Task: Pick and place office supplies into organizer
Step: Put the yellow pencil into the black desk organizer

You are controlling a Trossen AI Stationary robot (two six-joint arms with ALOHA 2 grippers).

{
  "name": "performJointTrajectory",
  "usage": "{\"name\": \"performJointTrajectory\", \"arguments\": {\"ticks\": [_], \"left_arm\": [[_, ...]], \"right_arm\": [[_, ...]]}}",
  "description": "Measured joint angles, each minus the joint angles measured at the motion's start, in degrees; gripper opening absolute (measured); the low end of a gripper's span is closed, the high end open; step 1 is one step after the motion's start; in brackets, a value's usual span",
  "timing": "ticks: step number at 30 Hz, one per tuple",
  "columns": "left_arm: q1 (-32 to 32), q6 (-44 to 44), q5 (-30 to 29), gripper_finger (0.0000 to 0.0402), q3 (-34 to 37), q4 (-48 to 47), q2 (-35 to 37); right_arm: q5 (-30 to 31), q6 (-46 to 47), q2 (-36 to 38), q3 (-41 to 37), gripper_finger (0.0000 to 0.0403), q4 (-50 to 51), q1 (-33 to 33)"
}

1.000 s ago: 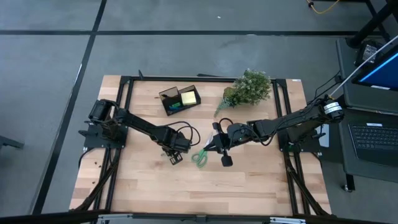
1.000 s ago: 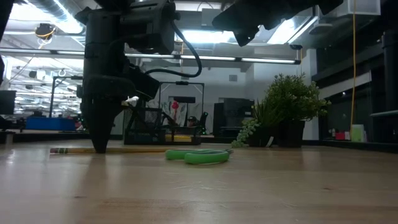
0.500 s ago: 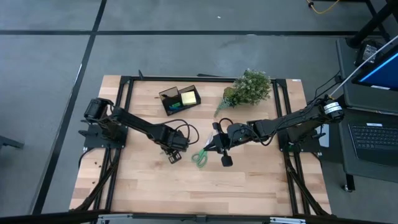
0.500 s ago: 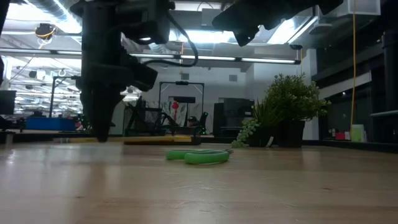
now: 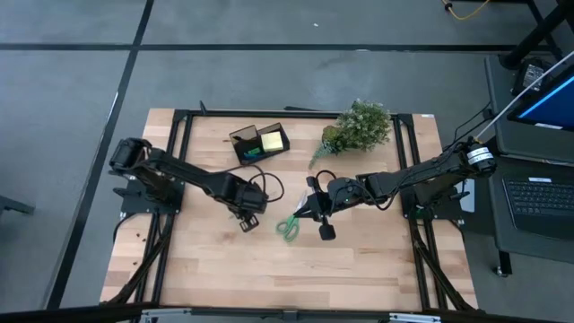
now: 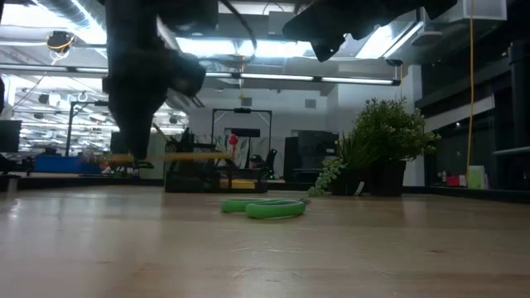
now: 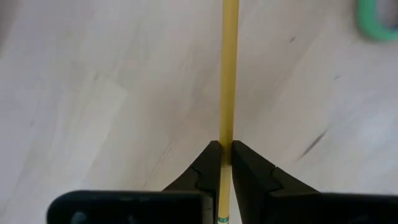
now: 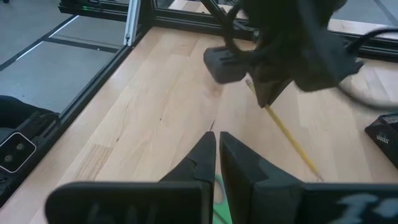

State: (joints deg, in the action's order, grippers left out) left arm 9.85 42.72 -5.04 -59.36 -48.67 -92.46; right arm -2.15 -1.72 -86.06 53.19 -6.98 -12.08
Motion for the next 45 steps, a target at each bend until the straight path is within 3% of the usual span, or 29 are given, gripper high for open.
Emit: {"name": "performJointTrajectory", "arguments": {"ticks": [15, 20, 25, 31, 45], "left_arm": [[-5.1, -1.5, -8.5, 0.0027, -0.1, -2.5, 15.8], [-8.2, -4.0, -7.7, 0.0027, -0.1, -2.6, 18.8], [-12.6, -7.0, -3.0, 0.0027, -0.2, -4.1, 19.7], [-17.6, -8.6, -0.8, 0.0027, -4.0, -16.2, 19.7], [-26.4, -13.2, -0.8, 0.0027, -20.9, -39.6, 16.2]], "right_arm": [[0.0, -0.2, 0.0, 0.0, 0.0026, 0.0, 0.0], [0.0, -0.3, 0.0, 0.0, 0.0026, 0.1, 0.2], [0.0, -0.3, 0.0, 0.0, 0.0026, 0.1, 0.4], [0.0, -0.4, 0.0, 0.0, 0.0026, 0.3, 1.8], [0.0, -4.7, 0.0, 0.0, 0.0026, 1.1, 7.9]]}}
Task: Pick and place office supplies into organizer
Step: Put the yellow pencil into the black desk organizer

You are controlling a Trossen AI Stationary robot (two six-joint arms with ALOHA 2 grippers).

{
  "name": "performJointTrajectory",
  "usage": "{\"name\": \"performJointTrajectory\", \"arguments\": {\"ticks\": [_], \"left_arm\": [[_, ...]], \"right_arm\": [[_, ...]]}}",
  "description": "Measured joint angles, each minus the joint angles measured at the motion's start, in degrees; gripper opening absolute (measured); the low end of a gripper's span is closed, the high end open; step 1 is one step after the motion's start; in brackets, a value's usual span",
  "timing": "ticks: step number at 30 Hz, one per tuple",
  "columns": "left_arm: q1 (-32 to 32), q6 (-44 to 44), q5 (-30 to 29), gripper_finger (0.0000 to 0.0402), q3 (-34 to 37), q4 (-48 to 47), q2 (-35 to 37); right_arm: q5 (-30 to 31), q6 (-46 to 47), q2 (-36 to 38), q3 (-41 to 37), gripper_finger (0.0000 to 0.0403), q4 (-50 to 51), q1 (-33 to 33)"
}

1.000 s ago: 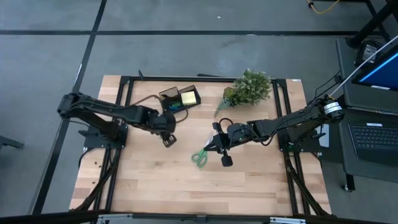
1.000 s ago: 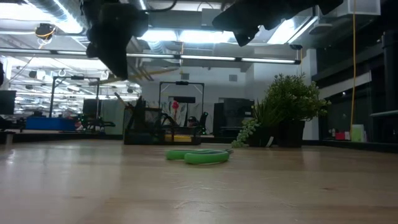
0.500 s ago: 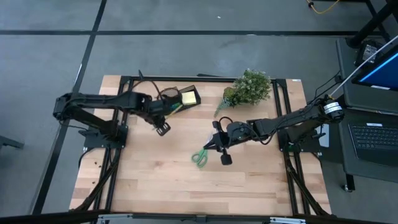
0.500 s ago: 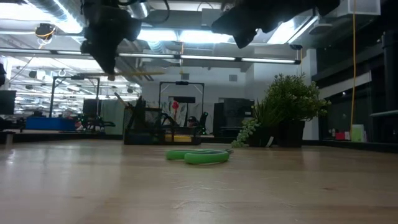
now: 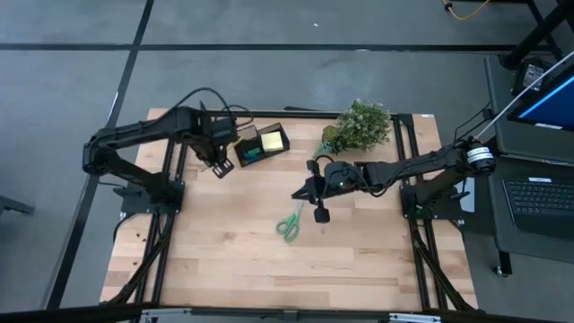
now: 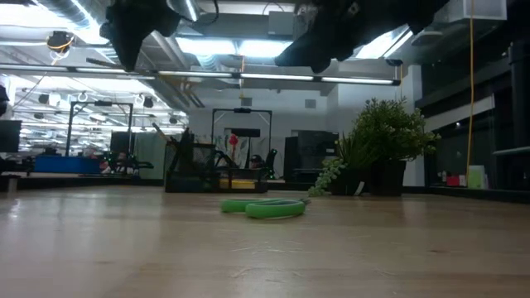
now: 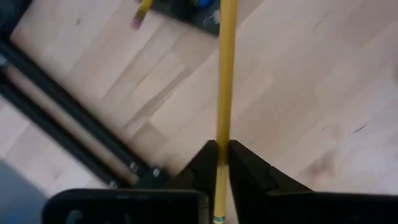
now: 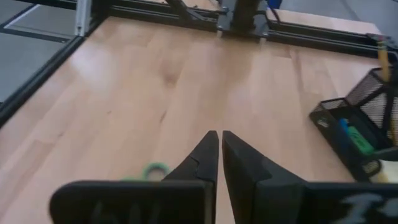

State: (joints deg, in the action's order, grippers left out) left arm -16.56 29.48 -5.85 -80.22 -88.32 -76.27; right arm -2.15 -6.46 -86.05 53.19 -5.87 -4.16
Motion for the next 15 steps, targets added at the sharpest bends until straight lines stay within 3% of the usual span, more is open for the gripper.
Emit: {"name": "performJointTrajectory", "arguments": {"ticks": [15], "left_arm": [[-10.2, -19.5, 2.0, 0.0027, -10.6, -1.7, -18.5]], "right_arm": [[0.0, 0.2, 0.0, 0.0, 0.0026, 0.3, 4.1]]}}
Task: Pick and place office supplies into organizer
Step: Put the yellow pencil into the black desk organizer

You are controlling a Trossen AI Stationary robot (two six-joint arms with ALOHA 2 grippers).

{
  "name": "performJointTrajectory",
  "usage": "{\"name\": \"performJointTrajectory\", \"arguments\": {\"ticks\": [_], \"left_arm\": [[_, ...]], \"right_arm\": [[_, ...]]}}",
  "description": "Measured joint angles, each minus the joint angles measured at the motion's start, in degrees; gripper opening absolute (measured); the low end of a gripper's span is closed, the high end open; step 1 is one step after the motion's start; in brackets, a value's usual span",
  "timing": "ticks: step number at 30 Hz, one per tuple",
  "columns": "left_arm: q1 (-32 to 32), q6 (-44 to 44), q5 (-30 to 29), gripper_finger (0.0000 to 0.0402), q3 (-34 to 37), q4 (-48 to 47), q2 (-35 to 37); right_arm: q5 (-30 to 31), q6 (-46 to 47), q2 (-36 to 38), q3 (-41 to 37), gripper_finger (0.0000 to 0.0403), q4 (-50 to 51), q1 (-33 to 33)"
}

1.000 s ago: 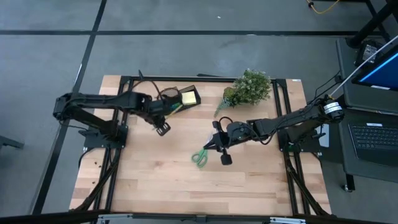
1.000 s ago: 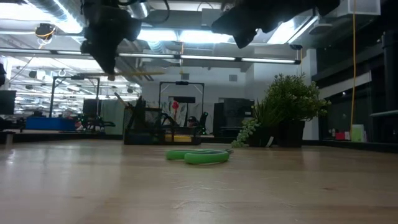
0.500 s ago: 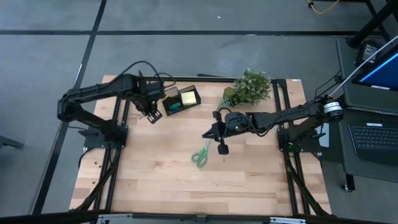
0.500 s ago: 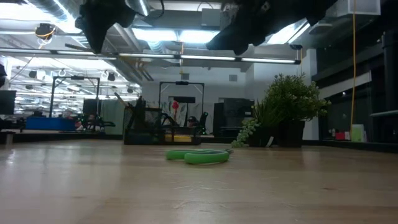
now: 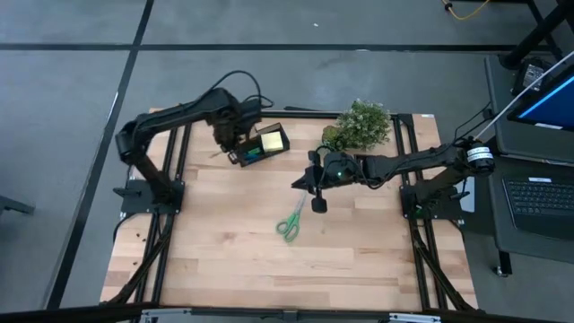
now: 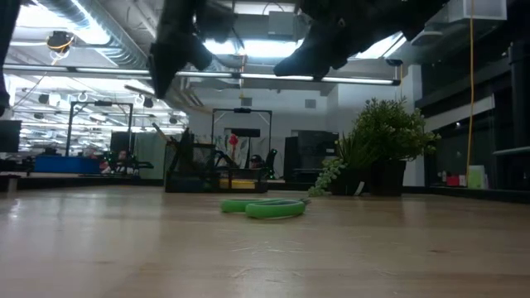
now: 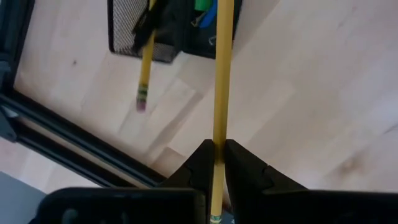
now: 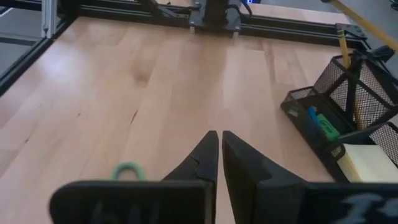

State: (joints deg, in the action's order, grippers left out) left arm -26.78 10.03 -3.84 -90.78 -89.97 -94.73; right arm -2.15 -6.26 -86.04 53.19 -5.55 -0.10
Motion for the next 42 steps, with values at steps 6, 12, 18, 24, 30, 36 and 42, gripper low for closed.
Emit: {"name": "performJointTrajectory", "arguments": {"ticks": [6, 12, 18, 24, 30, 36, 42], "left_arm": [[-3.0, -2.7, 0.0, 0.0027, -2.1, 0.0, -5.2], [-6.0, -2.4, 1.5, 0.0027, -2.3, 0.0, -5.8], [-7.9, -2.4, 5.4, 0.0027, -2.3, -0.2, -4.9], [-7.9, -3.8, 6.0, 0.0027, -2.3, 0.0, -4.9], [-7.9, -4.7, 5.9, 0.0027, -2.3, 0.0, -3.0], [-7.8, -3.8, 5.9, 0.0027, -2.3, 0.0, 1.4], [-7.8, -3.1, 6.6, 0.0027, -2.3, -0.1, 3.8]], "right_arm": [[0.0, 0.1, 0.0, 0.0, 0.0026, 0.3, 0.0], [0.0, 0.1, 0.0, 0.0, 0.0026, 0.9, 0.0], [0.0, 0.0, 0.0, 0.0, 0.0026, 1.9, 0.0], [0.0, -0.1, 0.0, 0.0, 0.0026, 1.8, 0.0], [0.0, -0.2, 0.0, 0.0, 0.0026, 1.8, 0.1], [0.0, -0.2, 0.0, 0.0, 0.0026, 1.8, 1.2], [0.0, 0.0, 0.0, 0.0, 0.0026, 1.5, 2.3]]}}
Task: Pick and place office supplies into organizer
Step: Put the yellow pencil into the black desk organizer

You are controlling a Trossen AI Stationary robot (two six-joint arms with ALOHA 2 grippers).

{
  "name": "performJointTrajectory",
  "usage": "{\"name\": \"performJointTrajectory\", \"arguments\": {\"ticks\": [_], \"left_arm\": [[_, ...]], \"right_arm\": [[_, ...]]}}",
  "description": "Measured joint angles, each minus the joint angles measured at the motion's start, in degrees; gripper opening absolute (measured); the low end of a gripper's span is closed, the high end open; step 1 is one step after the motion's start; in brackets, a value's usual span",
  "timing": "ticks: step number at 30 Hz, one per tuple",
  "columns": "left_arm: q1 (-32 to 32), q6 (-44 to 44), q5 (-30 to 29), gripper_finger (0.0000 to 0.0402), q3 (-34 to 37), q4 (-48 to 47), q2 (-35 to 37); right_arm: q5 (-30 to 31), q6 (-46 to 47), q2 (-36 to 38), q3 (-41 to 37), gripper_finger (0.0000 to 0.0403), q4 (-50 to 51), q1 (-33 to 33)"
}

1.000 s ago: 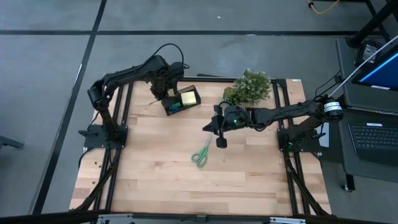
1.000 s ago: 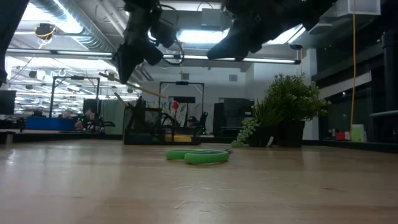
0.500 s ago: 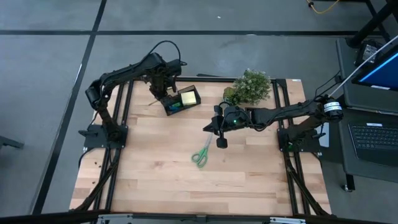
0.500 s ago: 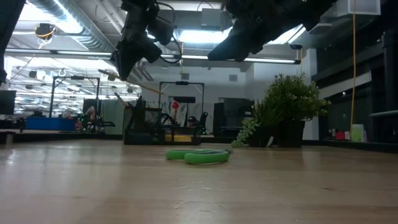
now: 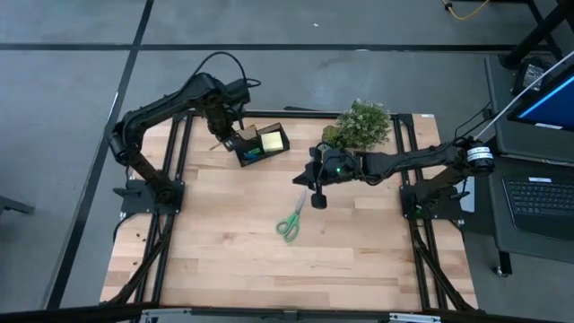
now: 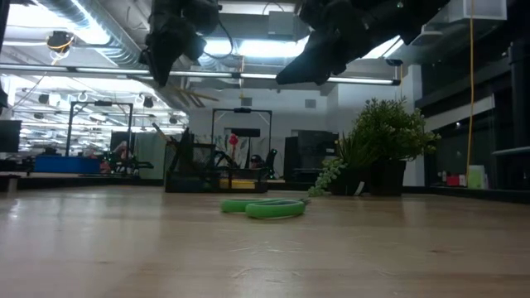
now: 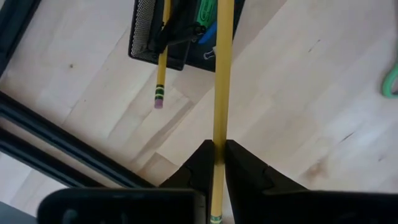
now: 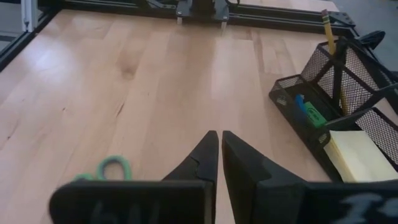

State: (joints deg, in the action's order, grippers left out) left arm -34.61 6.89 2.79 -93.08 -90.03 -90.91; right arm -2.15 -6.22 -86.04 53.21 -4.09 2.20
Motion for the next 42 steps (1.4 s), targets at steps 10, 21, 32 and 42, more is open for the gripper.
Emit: {"name": "performJointTrajectory", "arguments": {"ticks": [10, 21, 32, 42], "left_arm": [[0.0, -1.9, -0.4, 0.0027, 0.0, 0.0, 0.1], [-0.4, -0.8, -0.4, 0.0027, 7.9, 0.0, -0.9], [-4.3, -1.3, -0.7, 0.0027, 9.2, 0.0, -0.9], [-4.9, -1.6, -0.2, 0.0027, 15.6, 0.0, -0.9]], "right_arm": [[0.0, 0.6, 0.0, 0.0, 0.0026, -0.4, 0.1], [0.0, 1.4, 0.0, 0.0, 0.0026, -0.4, 0.1], [0.0, 1.4, 0.0, 0.0, 0.0026, -0.4, 0.1], [0.0, 1.2, 0.0, 0.0, 0.0026, -0.3, 0.1]]}}
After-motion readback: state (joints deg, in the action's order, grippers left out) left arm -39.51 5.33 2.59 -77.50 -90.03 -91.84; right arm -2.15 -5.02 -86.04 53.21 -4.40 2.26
